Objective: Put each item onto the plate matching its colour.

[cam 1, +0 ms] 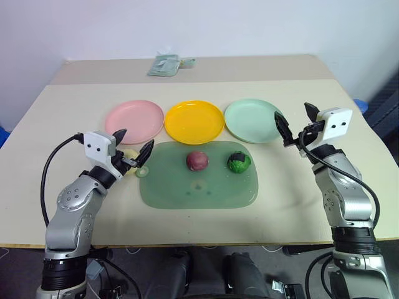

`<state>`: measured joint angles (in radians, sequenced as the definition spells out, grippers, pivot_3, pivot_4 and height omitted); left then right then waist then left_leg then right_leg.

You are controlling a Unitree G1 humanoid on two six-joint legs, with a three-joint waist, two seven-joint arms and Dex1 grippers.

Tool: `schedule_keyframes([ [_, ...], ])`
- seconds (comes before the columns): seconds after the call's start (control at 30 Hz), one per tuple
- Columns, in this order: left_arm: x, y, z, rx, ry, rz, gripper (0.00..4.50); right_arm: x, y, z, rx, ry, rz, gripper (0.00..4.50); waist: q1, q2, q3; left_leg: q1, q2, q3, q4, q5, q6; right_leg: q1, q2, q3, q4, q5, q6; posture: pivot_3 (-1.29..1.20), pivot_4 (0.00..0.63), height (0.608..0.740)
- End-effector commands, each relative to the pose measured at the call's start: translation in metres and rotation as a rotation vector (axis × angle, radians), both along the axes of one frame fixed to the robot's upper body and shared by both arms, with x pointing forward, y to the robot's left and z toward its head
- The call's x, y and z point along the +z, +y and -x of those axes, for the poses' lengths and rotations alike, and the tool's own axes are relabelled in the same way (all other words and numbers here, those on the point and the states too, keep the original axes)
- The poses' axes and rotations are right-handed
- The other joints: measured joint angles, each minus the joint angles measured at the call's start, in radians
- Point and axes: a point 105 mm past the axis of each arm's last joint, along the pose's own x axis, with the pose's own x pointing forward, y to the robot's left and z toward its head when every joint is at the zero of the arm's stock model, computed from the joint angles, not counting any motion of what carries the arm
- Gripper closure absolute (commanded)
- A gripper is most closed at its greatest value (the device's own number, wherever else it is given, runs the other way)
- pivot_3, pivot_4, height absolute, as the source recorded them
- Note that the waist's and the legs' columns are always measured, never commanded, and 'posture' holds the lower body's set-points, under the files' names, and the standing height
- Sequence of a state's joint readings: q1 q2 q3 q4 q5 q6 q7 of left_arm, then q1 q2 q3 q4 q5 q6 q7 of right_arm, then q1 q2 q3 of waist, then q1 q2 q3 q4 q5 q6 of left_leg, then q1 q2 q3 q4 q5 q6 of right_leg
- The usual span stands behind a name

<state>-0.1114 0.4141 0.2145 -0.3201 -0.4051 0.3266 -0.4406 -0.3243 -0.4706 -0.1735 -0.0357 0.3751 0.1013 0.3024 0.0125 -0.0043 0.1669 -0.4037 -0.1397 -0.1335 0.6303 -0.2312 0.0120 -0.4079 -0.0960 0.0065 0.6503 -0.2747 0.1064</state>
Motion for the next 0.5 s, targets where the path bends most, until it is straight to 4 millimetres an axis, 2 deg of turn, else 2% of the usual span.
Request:
schedule_keyframes([
  [0.03, 0.013, -0.003, 0.002, -0.012, -0.047, -0.003, 0.00, 0.017, -0.003, 0.002, -0.009, -0.063, -0.009, 0.21, 0.000, 0.000, 0.000, 0.000, 0.000, 0.000, 0.000, 0.000, 0.000, 0.000, 0.000, 0.000, 0.000, 0.000, 0.000, 0.00, 0.150, 0.740],
  [0.17, 0.013, -0.004, 0.003, -0.019, -0.045, -0.006, 0.00, 0.016, -0.001, 0.003, 0.002, -0.060, -0.001, 0.21, 0.000, 0.000, 0.000, 0.000, 0.000, 0.000, 0.000, 0.000, 0.000, 0.000, 0.000, 0.000, 0.000, 0.000, 0.000, 0.00, 0.150, 0.740],
  [0.23, 0.012, -0.007, 0.008, -0.056, -0.048, -0.017, 0.00, 0.013, 0.008, 0.009, 0.074, -0.041, 0.021, 0.21, 0.000, 0.000, 0.000, 0.000, 0.000, 0.000, 0.000, 0.000, 0.000, 0.000, 0.000, 0.000, 0.000, 0.000, 0.000, 0.00, 0.150, 0.740],
  [0.3, 0.011, -0.005, 0.014, -0.075, -0.054, -0.036, 0.00, 0.007, 0.022, 0.021, 0.197, -0.010, 0.078, 0.21, 0.000, 0.000, 0.000, 0.000, 0.000, 0.000, 0.000, 0.000, 0.000, 0.000, 0.000, 0.000, 0.000, 0.000, 0.000, 0.00, 0.150, 0.740],
  [0.37, 0.019, -0.001, 0.027, -0.121, -0.134, -0.042, 0.00, -0.002, 0.036, 0.039, 0.326, 0.035, 0.139, 0.21, 0.001, 0.000, 0.000, 0.000, 0.000, 0.000, -0.001, 0.000, 0.000, 0.000, 0.000, 0.000, -0.001, 0.000, 0.000, 0.00, 0.150, 0.740],
  [0.43, 0.024, 0.004, 0.036, -0.144, -0.193, -0.048, 0.00, -0.006, 0.043, 0.051, 0.397, 0.061, 0.170, 0.21, 0.001, 0.000, 0.000, -0.001, 0.000, 0.000, -0.002, 0.000, 0.000, -0.001, 0.000, 0.000, -0.002, 0.000, 0.000, 0.00, 0.150, 0.740],
  [0.5, 0.018, 0.013, 0.042, -0.185, -0.142, -0.030, 0.00, -0.008, 0.045, 0.063, 0.442, 0.084, 0.174, 0.21, 0.000, 0.000, 0.000, -0.001, 0.000, 0.000, -0.001, -0.001, 0.001, -0.001, 0.000, 0.000, -0.002, 0.000, 0.000, 0.00, 0.150, 0.740],
])
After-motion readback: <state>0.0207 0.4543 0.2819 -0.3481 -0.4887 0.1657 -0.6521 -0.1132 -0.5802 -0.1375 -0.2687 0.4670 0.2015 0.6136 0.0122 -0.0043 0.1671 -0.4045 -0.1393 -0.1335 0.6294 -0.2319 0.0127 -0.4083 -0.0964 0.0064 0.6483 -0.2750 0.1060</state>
